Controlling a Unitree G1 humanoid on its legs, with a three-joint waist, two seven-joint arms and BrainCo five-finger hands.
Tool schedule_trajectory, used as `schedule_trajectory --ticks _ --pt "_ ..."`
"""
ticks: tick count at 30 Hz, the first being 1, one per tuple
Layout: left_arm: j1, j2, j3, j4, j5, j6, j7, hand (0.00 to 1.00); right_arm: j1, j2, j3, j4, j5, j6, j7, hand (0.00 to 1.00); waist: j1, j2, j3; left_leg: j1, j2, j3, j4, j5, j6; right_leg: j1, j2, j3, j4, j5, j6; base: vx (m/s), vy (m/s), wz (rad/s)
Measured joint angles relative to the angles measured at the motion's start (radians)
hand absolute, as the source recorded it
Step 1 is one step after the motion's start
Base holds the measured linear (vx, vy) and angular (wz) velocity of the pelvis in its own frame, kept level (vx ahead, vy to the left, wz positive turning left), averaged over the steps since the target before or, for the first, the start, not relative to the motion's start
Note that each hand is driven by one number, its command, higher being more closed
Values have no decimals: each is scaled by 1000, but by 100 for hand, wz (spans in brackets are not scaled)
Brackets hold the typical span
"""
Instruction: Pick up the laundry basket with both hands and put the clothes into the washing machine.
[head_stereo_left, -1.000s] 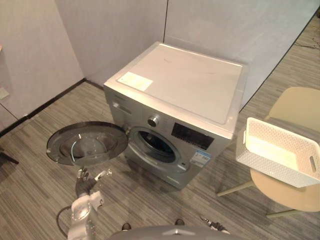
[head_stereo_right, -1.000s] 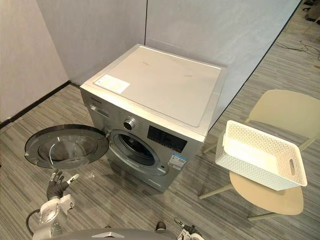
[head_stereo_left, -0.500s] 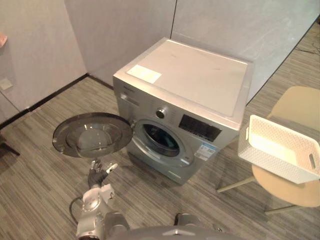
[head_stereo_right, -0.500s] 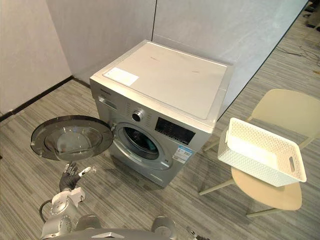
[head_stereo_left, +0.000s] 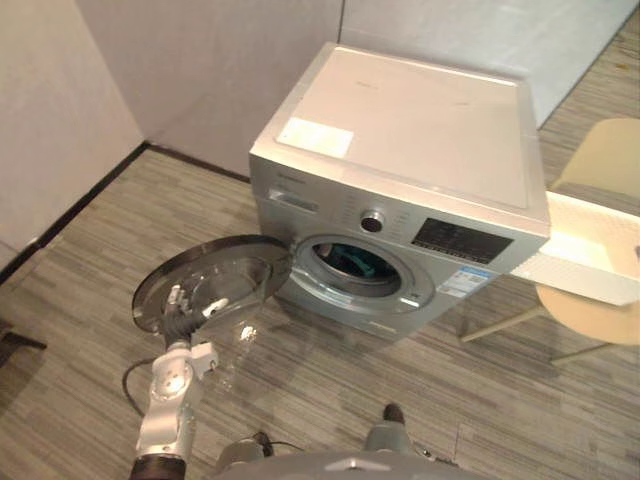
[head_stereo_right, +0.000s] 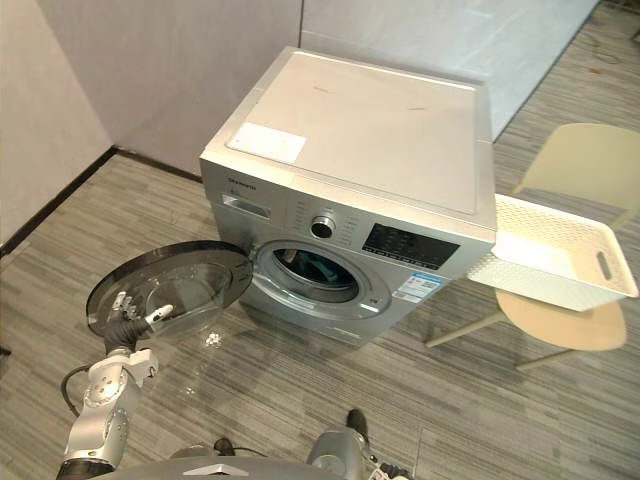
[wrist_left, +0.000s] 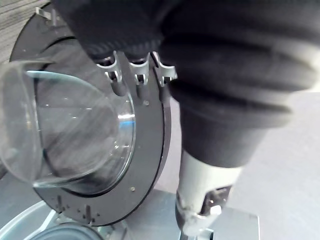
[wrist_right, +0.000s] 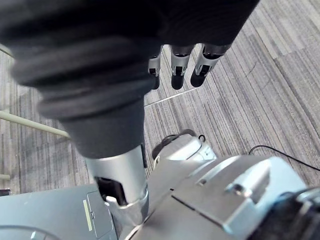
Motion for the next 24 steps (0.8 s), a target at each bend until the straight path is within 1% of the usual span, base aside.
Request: schedule_trajectory --ticks 1,2,3,4,5,6,7,8,9,10,11,15,17,19,22,24 --pt "0 -2 8 0 0 -1 0 0 2 3 13 0 0 -2 1 0 -1 0 0 15 1 6 -5 0 0 3 27 -16 30 -42 -7 20 9 -40" --pt "2 -12 24 0 0 -5 1 0 6 2 21 -1 -1 -4 9 0 2 1 1 44 1 24 -21 0 0 4 80 -37 61 -113 -9 15 -49 -35" --pt "2 -21 40 0 0 -8 1 0 0 1 29 -2 -1 -9 22 0 3 2 3 55 1 36 -23 0 0 7 138 -30 55 -152 2 13 -78 -31" --pt "0 -22 51 0 0 -8 1 0 -3 1 29 -2 0 -10 29 0 2 1 3 54 -1 38 -20 -1 -1 16 157 -32 29 -158 -2 6 -110 -19" --pt "-5 -36 58 0 0 -8 0 0 -5 -2 27 -7 0 -16 35 0 2 -4 9 55 -10 26 -32 0 -11 62 161 -37 -43 -169 -13 -31 -86 -3" --pt "-10 -42 58 2 0 -7 0 0 -6 -3 21 -11 0 -21 39 0 -2 13 20 57 -11 11 -46 6 -20 76 170 -44 -74 -161 -16 -67 -85 24" --pt "-23 -51 63 2 1 -7 1 0 0 -3 6 -23 1 -27 41 0 -17 29 30 64 -15 -15 -82 33 -26 93 171 -64 -101 -152 -16 -56 -76 48" --pt "-35 -61 82 1 4 -7 7 0 11 0 -21 -32 1 -21 41 0 -17 34 39 89 -18 -28 -114 58 -31 107 171 -77 -106 -152 -17 -27 -81 45" --pt "-35 -63 92 0 8 -7 15 0 18 1 -29 -37 1 -20 41 0 -11 33 38 96 -16 -29 -125 65 -32 109 172 -81 -105 -153 -20 -9 -90 17" --pt "-40 -62 109 -4 10 -8 24 0 25 2 -31 -40 1 -20 42 0 6 30 37 109 -15 -25 -142 77 -37 110 174 -82 -96 -160 -27 -68 -101 2" --pt "-42 -62 122 -6 10 -8 38 0 25 2 -33 -42 1 -20 41 0 12 28 38 108 -14 -26 -156 86 -41 109 175 -84 -94 -162 -30 -75 -94 4" --pt "-41 -63 160 -27 10 -8 48 0 30 10 -72 -58 1 -18 41 0 21 25 37 105 -15 -38 -182 102 -44 110 175 -100 -102 -161 -30 -47 -35 12" --pt "-43 -56 201 -58 12 -8 60 0 50 22 -79 -82 1 -18 41 0 29 17 30 107 -18 -39 -201 114 -42 110 174 -104 -110 -157 -30 -14 -4 6" --pt "-43 -22 240 -59 13 -7 61 0 57 28 -80 -81 1 -12 42 0 30 9 20 99 -17 -39 -208 118 -42 110 178 -110 -128 -145 -30 4 4 5" --pt "-72 54 286 -2 14 -6 60 0 58 32 -80 -88 1 -4 43 0 30 12 8 87 -16 -39 -240 137 -39 110 187 -118 -185 -112 -30 16 9 0" --pt "-126 145 314 114 49 0 56 0 48 34 -82 -91 0 -3 53 0 31 15 6 82 -18 -37 -269 160 -40 110 203 -115 -248 -70 -31 52 16 -8"
